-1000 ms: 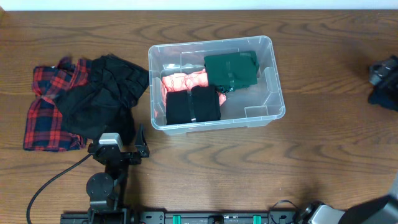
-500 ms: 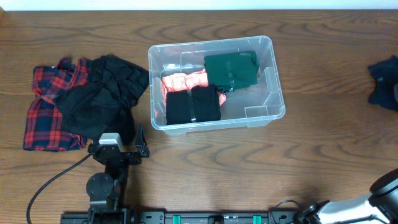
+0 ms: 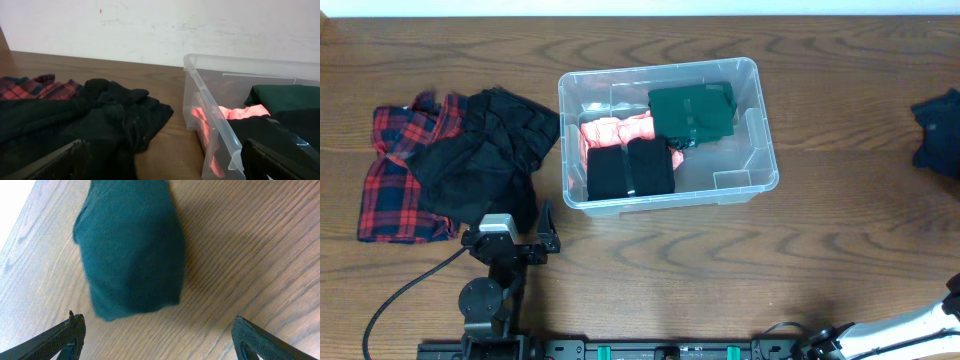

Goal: Pack container
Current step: 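Move the right gripper to the dark navy cloth and grasp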

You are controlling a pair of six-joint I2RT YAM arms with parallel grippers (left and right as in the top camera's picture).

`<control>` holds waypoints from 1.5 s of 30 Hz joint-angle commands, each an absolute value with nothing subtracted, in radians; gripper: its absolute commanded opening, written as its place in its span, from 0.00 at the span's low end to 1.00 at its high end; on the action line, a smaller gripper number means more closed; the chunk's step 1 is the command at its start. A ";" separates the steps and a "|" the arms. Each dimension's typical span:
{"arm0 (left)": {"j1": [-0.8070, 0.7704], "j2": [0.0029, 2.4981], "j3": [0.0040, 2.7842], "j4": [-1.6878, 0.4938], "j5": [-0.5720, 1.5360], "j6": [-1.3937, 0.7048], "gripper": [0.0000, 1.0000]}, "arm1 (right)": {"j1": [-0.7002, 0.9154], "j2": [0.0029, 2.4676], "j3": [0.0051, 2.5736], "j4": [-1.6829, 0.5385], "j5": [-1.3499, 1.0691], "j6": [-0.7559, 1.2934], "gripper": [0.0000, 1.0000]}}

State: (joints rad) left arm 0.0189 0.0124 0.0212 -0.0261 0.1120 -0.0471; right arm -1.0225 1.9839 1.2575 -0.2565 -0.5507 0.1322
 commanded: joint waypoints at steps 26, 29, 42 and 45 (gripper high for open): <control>0.024 0.010 0.004 -0.060 0.123 -0.031 0.98 | -0.841 2.216 1.266 0.087 -0.619 0.371 0.22; 0.024 0.010 0.004 -0.060 0.123 -0.031 0.98 | -0.845 2.214 1.267 0.082 -0.667 0.374 0.02; 0.024 0.010 0.004 -0.060 0.123 -0.031 0.98 | -0.780 1.877 1.267 -0.076 -0.761 0.393 0.01; 0.024 0.010 0.004 -0.060 0.123 -0.031 0.98 | -0.737 1.753 1.267 -0.120 -0.821 0.397 0.01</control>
